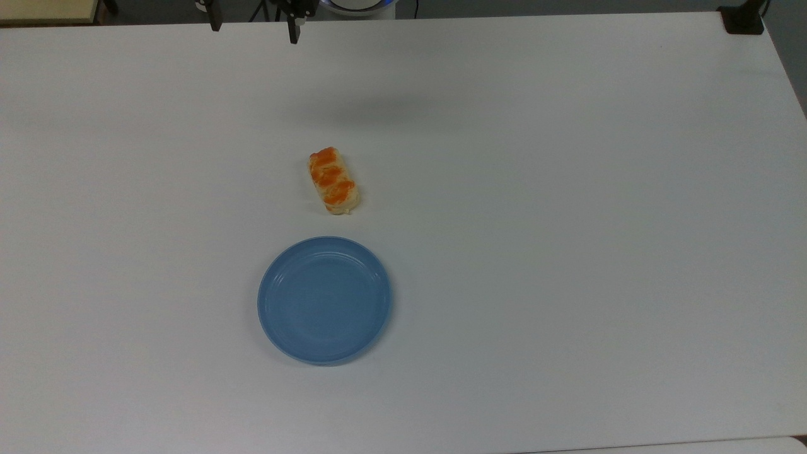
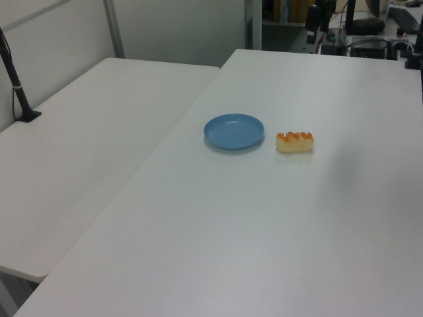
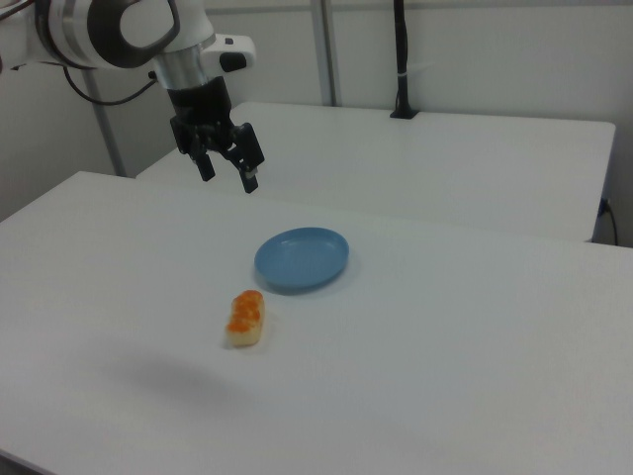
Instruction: Put the bread onto the plate
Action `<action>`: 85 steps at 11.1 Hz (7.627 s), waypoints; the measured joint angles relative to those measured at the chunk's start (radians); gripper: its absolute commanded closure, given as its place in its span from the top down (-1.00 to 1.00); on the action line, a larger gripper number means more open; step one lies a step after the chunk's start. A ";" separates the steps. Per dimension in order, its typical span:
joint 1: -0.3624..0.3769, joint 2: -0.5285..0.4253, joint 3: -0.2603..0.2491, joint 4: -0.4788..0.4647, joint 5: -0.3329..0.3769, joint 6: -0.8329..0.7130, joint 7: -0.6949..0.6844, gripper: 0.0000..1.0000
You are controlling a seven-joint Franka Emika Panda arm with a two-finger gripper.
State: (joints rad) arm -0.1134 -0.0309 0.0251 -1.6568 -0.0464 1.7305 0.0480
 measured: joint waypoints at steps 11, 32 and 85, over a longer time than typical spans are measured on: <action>0.001 0.008 0.000 0.000 0.000 0.000 0.000 1.00; 0.027 0.133 0.100 -0.272 -0.029 0.320 -0.231 1.00; 0.005 0.065 0.058 0.091 -0.061 -0.059 0.224 1.00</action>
State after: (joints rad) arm -0.1082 0.0344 0.0828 -1.5657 -0.1074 1.6716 0.2722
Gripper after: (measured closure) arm 0.000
